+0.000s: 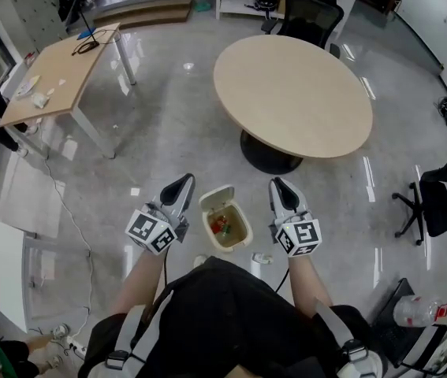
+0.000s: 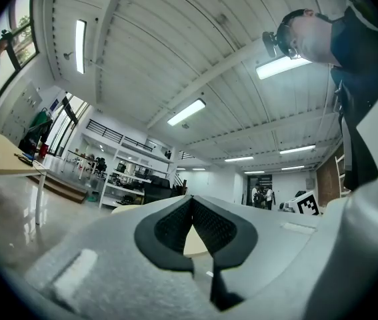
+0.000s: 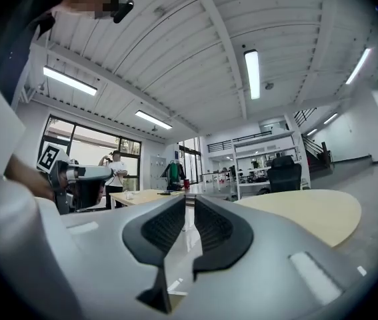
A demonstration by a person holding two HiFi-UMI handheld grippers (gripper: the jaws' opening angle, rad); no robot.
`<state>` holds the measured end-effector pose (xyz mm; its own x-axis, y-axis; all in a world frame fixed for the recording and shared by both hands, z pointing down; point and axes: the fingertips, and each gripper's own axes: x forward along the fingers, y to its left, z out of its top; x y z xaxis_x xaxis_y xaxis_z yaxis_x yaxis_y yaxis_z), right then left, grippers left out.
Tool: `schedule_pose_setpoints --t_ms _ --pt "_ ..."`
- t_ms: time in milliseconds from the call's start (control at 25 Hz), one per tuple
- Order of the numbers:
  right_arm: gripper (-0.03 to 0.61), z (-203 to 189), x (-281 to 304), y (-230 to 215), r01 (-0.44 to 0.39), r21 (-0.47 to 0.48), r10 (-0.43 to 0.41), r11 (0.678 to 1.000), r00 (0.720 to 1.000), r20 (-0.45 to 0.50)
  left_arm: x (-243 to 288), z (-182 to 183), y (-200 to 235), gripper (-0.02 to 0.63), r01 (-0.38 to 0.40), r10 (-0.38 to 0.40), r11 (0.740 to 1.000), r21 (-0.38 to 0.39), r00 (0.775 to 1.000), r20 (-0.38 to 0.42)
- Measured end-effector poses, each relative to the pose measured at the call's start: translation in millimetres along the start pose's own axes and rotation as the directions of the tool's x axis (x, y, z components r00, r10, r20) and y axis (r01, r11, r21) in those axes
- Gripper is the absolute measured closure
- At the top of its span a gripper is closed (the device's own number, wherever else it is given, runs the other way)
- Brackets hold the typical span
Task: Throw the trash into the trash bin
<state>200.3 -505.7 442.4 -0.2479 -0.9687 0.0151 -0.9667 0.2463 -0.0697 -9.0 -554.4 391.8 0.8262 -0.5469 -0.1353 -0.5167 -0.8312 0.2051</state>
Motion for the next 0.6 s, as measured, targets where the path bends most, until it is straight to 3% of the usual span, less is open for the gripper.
schedule_pose_setpoints --t_ms 120,200,320,600 --pt "0.532 -9 3 -1 0.004 0.023 -0.003 1.000 1.000 -0.008 -6 8 15 0.614 -0.008 0.009 0.999 0.047 1.000 -0.009" --pt "0.546 -11 3 3 -0.006 0.028 0.006 1.000 1.000 -0.011 -22 13 26 0.614 -0.068 0.067 0.996 0.064 0.998 0.015" --pt "0.553 -4 -3 6 -0.024 0.037 0.024 0.999 1.000 -0.003 -45 17 32 0.614 -0.148 0.146 0.987 0.063 0.989 0.032" --pt "0.568 -2 -26 1 -0.042 0.061 0.042 0.997 0.999 0.004 -88 13 24 0.614 -0.223 0.223 0.973 0.055 0.975 0.009"
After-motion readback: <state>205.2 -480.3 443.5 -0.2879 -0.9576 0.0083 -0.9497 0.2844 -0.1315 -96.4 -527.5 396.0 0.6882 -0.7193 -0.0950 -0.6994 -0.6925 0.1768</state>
